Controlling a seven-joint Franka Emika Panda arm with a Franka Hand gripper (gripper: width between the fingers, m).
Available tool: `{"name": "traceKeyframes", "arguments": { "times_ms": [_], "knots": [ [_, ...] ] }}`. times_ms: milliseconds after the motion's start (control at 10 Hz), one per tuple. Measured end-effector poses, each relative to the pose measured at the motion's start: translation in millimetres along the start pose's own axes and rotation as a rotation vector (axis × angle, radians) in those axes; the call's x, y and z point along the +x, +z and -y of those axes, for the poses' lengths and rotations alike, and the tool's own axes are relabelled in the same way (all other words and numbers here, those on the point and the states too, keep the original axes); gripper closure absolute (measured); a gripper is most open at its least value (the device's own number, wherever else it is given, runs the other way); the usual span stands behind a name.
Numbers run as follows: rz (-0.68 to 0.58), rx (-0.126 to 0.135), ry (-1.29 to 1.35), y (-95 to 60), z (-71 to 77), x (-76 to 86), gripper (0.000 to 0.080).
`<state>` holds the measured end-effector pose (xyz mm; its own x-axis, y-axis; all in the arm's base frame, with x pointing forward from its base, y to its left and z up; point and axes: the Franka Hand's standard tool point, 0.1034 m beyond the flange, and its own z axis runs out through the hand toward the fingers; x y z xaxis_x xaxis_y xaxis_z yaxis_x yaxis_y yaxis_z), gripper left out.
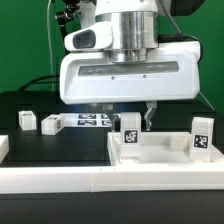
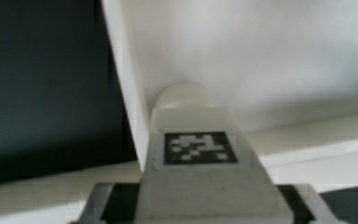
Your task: Assemble square table
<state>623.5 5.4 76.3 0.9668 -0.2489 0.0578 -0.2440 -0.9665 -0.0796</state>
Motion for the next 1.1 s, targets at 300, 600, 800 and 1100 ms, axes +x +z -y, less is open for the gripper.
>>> {"name": "traceKeyframes", "arguments": {
  "times_ms": [300,600,800,1100],
  "knots": [
    [-0.007,0.024,0.339,1.0,-2.0,0.5,0.0511],
    [-0.003,0.031,0.583,1.1,-2.4,0.5,0.0509],
    [0.003,0.039,0.759,1.6,-2.6,0.4,0.0509],
    [0.009,0.039,0.937,1.8,-2.5,0.3,0.0509]
  ]
}}
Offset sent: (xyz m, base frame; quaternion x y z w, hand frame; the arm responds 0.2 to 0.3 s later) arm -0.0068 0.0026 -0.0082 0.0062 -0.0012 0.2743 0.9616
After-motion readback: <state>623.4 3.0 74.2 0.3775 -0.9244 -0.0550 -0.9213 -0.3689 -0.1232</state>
